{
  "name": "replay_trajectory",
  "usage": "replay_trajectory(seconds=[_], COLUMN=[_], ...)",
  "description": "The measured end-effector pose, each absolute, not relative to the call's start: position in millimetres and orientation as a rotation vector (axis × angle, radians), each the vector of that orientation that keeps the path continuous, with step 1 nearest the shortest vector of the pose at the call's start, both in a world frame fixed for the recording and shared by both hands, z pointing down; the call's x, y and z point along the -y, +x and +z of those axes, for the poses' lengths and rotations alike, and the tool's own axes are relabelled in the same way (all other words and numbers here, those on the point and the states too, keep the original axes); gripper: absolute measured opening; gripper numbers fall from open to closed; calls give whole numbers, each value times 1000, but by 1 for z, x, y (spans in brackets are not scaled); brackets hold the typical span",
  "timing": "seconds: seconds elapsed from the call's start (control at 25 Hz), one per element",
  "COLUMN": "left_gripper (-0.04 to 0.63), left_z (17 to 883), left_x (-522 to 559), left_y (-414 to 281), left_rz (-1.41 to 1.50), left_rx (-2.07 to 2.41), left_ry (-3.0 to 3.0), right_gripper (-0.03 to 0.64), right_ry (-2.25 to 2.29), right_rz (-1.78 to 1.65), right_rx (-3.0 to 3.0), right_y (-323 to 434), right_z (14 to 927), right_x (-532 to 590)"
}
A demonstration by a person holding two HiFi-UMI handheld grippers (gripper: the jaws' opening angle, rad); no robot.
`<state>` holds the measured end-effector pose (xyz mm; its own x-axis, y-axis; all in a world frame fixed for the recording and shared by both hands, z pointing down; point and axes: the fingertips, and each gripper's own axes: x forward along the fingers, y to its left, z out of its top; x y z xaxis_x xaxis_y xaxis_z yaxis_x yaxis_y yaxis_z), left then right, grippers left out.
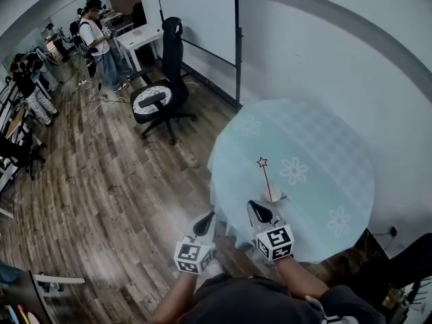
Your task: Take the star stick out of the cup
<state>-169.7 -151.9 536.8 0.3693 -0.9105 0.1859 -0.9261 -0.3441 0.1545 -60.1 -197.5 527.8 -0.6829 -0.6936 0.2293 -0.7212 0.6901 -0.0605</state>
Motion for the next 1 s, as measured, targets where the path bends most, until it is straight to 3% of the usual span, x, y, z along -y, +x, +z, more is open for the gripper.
replay_trajectory(seconds=[0.48, 1.0], left_gripper=[5, 5], left_z=[539, 563], left_x=[194, 238], left_y=[-214, -175], left_rz=[90, 146], left_rx=[1513, 1464], left_ry=[2479, 2456], right_gripper=[3, 3], right_ry=[1261, 1351], right_rz=[193, 260], right_rx=[2596, 2519], right_y=[-101, -41], right_z=[544, 561], right_x=[224, 260])
